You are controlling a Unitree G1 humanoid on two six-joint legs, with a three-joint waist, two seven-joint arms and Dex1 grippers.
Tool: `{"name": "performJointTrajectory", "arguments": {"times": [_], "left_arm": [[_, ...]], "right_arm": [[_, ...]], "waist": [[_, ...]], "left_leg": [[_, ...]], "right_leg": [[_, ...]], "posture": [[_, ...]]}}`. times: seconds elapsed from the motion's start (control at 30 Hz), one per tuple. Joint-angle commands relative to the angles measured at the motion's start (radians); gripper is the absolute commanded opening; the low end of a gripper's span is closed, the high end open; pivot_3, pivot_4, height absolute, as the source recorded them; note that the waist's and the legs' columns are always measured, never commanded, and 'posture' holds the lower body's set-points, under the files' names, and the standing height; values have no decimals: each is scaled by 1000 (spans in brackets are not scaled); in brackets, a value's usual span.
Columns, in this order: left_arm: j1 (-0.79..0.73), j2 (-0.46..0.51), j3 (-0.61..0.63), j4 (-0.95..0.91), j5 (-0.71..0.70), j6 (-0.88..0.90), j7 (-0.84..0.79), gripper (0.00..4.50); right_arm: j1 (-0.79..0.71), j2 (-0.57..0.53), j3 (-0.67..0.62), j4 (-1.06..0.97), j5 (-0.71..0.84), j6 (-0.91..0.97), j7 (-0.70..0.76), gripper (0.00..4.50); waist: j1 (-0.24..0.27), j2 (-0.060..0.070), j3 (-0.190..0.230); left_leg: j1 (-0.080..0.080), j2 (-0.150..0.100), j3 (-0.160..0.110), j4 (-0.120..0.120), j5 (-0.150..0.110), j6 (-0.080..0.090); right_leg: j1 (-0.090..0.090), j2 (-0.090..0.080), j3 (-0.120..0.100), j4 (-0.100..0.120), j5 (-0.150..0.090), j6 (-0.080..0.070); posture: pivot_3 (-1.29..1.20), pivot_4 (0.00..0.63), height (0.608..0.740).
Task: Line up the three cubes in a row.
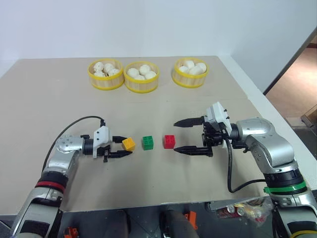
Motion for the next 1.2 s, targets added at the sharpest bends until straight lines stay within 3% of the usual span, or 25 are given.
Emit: {"name": "performJointTrajectory", "arguments": {"times": [0.03,0.37,1.07,1.13,1.2], "left_arm": [[-18,-8,-26,42,17,-38,-83,1792],[-49,28,24,41,-45,44,-191,1792],[-82,84,-45,159,36,-45,-216,1792],[-104,83,-54,189,41,-55,-216,2846],[-117,83,-64,201,43,-64,-216,3476]], "right_arm": [[6,-19,-31,-47,23,3,-8,4500],[28,-41,-40,-77,33,11,-23,4500],[24,-50,-34,-90,52,31,-32,4500],[22,-49,-32,-88,51,30,-33,4500],[19,-47,-29,-85,50,30,-33,4500]], "waist": [[-1,0,0],[-2,0,0],[-3,0,0],[-3,0,0],[-4,0,0]], "left_leg": [[0,0,0,0,0,0],[0,0,-1,0,0,0],[2,0,0,1,0,0],[2,0,0,1,0,0],[2,0,0,1,0,1]], "right_leg": [[0,0,0,0,0,0],[0,1,0,0,0,1],[0,1,0,2,0,0],[1,1,0,2,-1,-2],[1,2,1,2,-1,-3]], "posture": [[0,150,740],[0,150,740],[0,150,740],[0,150,740],[0,150,740]]}}
